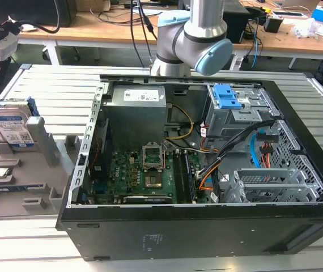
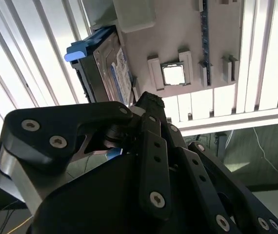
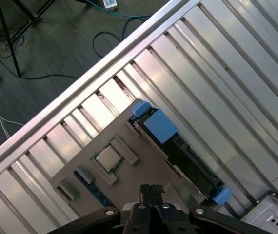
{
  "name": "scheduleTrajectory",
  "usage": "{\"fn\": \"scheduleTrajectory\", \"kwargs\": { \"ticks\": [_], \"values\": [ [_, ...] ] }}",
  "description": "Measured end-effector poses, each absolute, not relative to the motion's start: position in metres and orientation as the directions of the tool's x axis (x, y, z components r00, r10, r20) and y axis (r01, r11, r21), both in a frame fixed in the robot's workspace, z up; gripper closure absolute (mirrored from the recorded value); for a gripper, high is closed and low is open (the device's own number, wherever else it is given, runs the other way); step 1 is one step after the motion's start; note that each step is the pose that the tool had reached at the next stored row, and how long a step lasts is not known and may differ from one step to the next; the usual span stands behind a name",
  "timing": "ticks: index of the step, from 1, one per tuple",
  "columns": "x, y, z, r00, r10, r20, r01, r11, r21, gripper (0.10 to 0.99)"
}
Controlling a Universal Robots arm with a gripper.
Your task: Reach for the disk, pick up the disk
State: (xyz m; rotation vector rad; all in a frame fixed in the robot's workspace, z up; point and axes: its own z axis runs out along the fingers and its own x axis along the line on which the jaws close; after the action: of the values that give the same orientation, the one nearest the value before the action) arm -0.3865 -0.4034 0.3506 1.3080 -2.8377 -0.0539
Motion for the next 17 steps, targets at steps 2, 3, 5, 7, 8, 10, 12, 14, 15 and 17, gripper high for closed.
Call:
{"fn": "scheduleTrajectory", "kwargs": {
  "ticks": [2, 3, 5, 7, 8, 10, 12, 14, 15, 17],
  "values": [
    [-0.3865, -0.4034, 0.3506, -0.626, -0.78, 0.0, -0.779, 0.626, 0.038, 0.98],
    [-0.3865, -0.4034, 0.3506, -0.619, -0.785, 0.0, -0.785, 0.618, 0.038, 0.98],
    [-0.3865, -0.4035, 0.3506, -0.604, -0.797, 0.0, -0.796, 0.604, 0.038, 0.98],
    [-0.3865, -0.4034, 0.3506, -0.591, -0.807, 0.0, -0.806, 0.591, 0.038, 0.98],
    [-0.3865, -0.4034, 0.3506, -0.584, -0.812, 0.001, -0.811, 0.584, 0.038, 0.98],
    [-0.3865, -0.4034, 0.3506, -0.565, -0.825, 0.0, -0.824, 0.565, 0.038, 0.98],
    [-0.3865, -0.4034, 0.3506, -0.551, -0.835, 0.0, -0.834, 0.55, 0.038, 0.98],
    [-0.3865, -0.4034, 0.3506, -0.532, -0.847, 0.0, -0.846, 0.531, 0.038, 0.98],
    [-0.3865, -0.4034, 0.3506, -0.512, -0.859, 0.0, -0.859, 0.511, 0.038, 0.98],
    [-0.3865, -0.4034, 0.3506, -0.473, -0.881, 0.001, -0.88, 0.473, 0.038, 0.98]
  ]
}}
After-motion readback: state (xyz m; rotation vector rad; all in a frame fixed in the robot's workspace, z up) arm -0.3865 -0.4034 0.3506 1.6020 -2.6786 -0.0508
